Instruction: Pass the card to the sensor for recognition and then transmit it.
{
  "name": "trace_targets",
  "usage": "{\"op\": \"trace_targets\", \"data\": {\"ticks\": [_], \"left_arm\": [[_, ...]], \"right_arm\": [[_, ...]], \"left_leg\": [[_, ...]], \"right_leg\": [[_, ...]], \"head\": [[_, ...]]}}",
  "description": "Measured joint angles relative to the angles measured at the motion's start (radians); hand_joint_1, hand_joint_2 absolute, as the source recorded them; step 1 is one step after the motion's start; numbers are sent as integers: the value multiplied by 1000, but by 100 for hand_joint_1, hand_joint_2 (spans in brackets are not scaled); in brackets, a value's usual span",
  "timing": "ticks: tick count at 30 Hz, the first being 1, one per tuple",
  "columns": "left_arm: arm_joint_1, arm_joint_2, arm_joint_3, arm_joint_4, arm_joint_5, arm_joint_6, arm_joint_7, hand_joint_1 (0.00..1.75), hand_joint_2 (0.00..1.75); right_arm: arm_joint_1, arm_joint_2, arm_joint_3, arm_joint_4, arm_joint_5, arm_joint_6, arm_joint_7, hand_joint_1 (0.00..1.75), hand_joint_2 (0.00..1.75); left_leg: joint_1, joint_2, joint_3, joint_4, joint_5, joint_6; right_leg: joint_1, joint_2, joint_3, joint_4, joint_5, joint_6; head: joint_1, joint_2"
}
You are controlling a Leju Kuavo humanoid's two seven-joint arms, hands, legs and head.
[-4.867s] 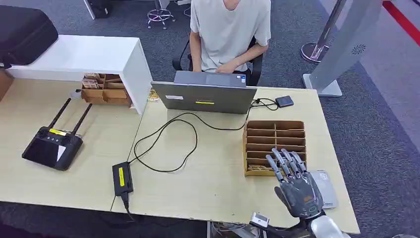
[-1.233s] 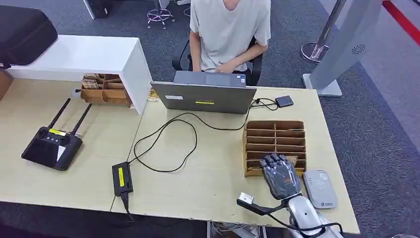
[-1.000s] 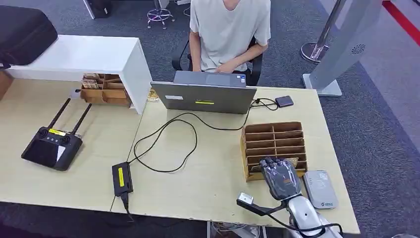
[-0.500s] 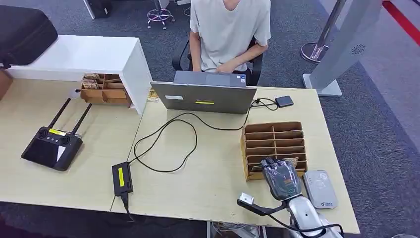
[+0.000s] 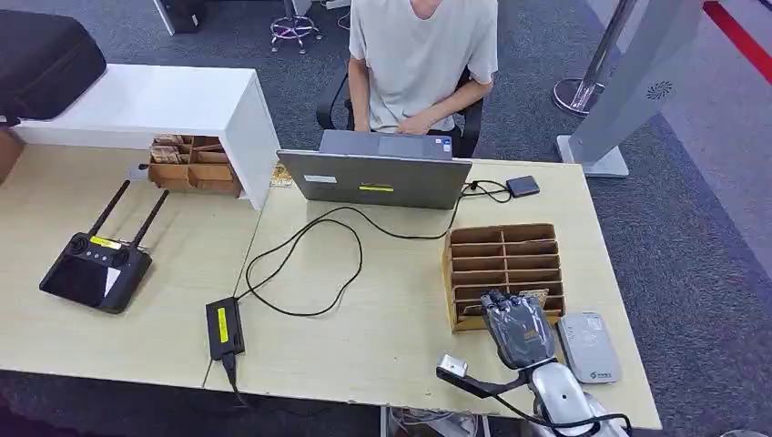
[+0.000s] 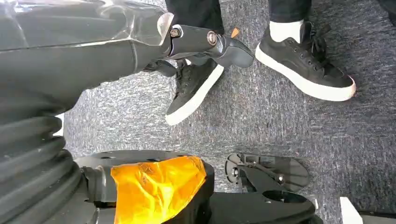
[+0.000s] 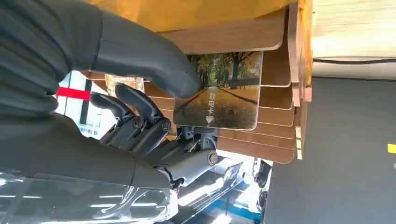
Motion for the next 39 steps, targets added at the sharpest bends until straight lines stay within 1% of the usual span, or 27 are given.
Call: {"op": "trace_targets", "data": {"ticks": [12,22,31,35,39], "left_arm": [[0,1,0,0,9,0,5,0,175],[0,2,0,0,18,0,11,0,175],[0,2,0,0,18,0,12,0,175],[0,2,0,0,18,0,12,0,175],[0,2,0,0,17,0,12,0,175]], "right_arm": [[-14,-6,-9,-57,9,3,0,175,175],[-96,-17,-19,-140,-6,13,0,175,175],[-165,-19,-41,-186,0,-10,8,175,175],[-180,-19,-46,-200,8,-11,8,175,175],[-224,-21,-52,-218,9,0,8,175,175]], "left_leg": [[0,0,0,0,0,0],[0,1,0,0,0,0],[0,1,0,0,0,0],[0,1,0,0,0,0],[0,2,0,0,0,0]], "right_leg": [[0,0,0,0,0,0],[0,0,0,0,0,0],[0,1,0,0,0,0],[0,1,0,0,0,0],[0,1,0,0,0,0]], "head": [[0,0],[0,0],[0,0],[0,0],[0,0]]}}
